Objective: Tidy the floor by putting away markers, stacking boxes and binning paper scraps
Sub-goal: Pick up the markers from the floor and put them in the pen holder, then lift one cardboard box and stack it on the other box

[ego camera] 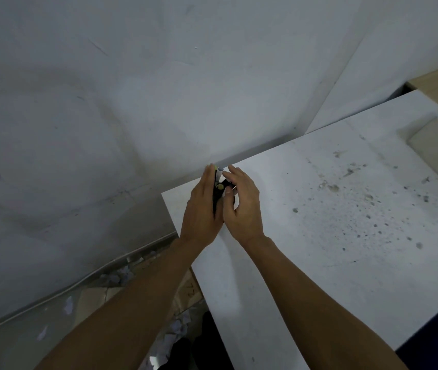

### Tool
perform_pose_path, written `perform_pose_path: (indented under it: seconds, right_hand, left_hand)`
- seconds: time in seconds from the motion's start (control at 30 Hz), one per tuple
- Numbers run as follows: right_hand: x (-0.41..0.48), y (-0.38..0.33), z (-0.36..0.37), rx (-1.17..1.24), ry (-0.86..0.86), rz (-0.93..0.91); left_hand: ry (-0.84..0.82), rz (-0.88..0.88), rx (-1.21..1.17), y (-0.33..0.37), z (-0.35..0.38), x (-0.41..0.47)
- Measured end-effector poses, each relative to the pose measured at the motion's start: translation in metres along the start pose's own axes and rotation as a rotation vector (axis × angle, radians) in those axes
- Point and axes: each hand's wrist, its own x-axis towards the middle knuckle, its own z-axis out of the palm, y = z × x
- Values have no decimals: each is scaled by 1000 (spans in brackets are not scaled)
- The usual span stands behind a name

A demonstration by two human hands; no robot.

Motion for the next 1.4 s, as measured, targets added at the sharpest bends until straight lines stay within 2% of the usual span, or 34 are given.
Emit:
perform_pose_path:
  seconds: [0.1, 0.3, 0.5, 0.63, 0.9, 1.4]
  right_hand:
    - [-4, -1, -3, -26, 18, 7]
    - [-9, -16, -6, -91, 15, 44]
    - [-13, -35, -6, -14, 21, -5]
    - [-32, -50, 7, 45, -79, -16]
    - [-92, -100, 47, 169, -301, -35]
    - [-248, -220, 145, 307, -531, -150]
  left_hand:
    - [13, -41, -58, -6, -1, 3]
    - [-22, -58, 33, -12, 0, -17]
    - [196, -149, -68, 7, -27, -36]
    - [286, -275, -93, 3, -49, -56]
    - [430, -353, -110, -28, -104, -129]
    - [730, -601, -84, -102, -218, -350]
